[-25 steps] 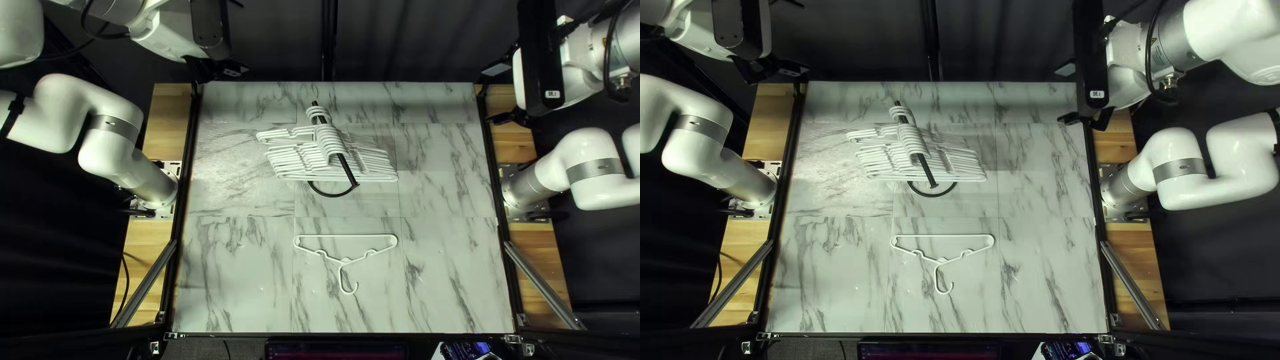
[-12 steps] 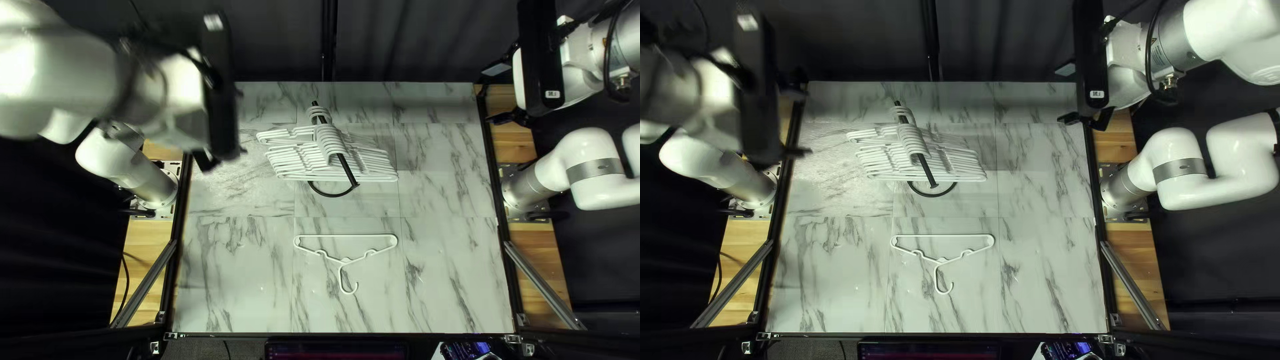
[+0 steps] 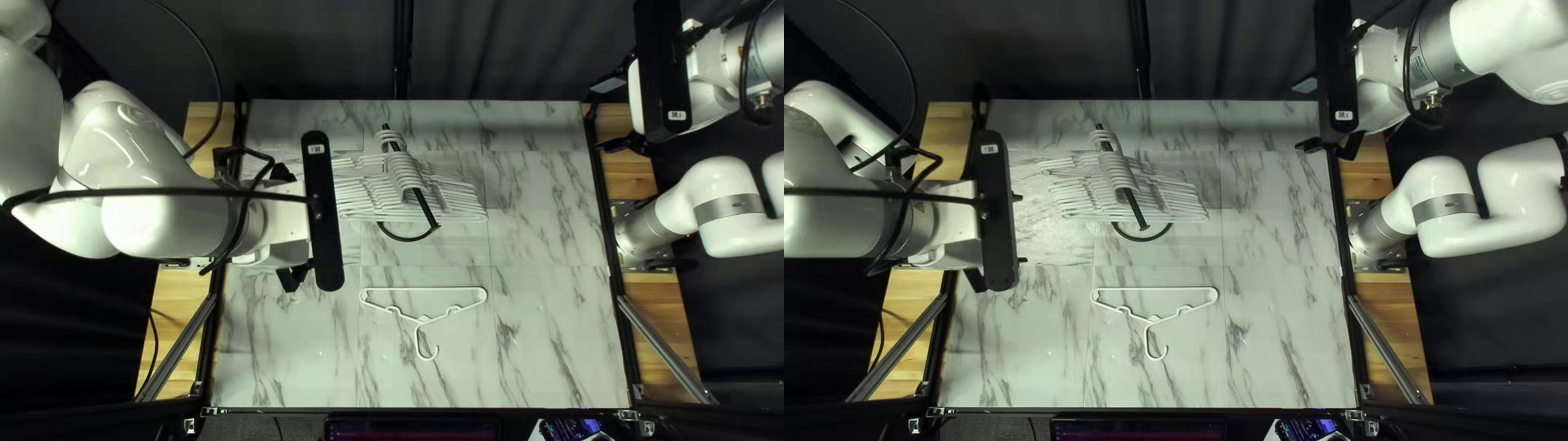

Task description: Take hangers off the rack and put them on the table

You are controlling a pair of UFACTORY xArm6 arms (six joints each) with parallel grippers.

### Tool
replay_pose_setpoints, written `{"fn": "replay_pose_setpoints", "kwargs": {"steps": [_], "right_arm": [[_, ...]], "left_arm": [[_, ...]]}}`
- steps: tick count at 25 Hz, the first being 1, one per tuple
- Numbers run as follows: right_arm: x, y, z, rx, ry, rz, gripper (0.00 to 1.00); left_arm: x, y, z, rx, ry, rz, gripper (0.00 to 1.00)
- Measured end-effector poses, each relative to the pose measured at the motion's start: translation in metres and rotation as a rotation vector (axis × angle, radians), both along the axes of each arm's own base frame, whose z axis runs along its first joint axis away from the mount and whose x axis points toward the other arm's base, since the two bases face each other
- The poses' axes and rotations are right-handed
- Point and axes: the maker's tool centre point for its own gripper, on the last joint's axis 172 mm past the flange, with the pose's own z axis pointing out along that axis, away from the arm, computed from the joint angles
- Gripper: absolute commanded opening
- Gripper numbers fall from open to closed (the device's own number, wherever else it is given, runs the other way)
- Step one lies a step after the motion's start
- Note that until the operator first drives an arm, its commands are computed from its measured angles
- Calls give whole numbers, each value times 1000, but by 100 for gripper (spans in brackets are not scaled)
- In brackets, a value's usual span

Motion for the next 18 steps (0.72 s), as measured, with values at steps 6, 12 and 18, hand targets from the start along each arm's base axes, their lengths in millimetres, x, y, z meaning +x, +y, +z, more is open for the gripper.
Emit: {"fn": "replay_pose_setpoints", "kwargs": {"steps": [6, 12, 18], "right_arm": [[0, 0, 0, 0, 0, 0, 100], [0, 0, 0, 0, 0, 0, 100], [0, 0, 0, 0, 0, 0, 100]], "left_arm": [[6, 13, -26, 1, 57, 77, 100], [8, 21, -64, 43, 140, 196, 100], [12, 28, -96, 78, 148, 176, 100]]}}
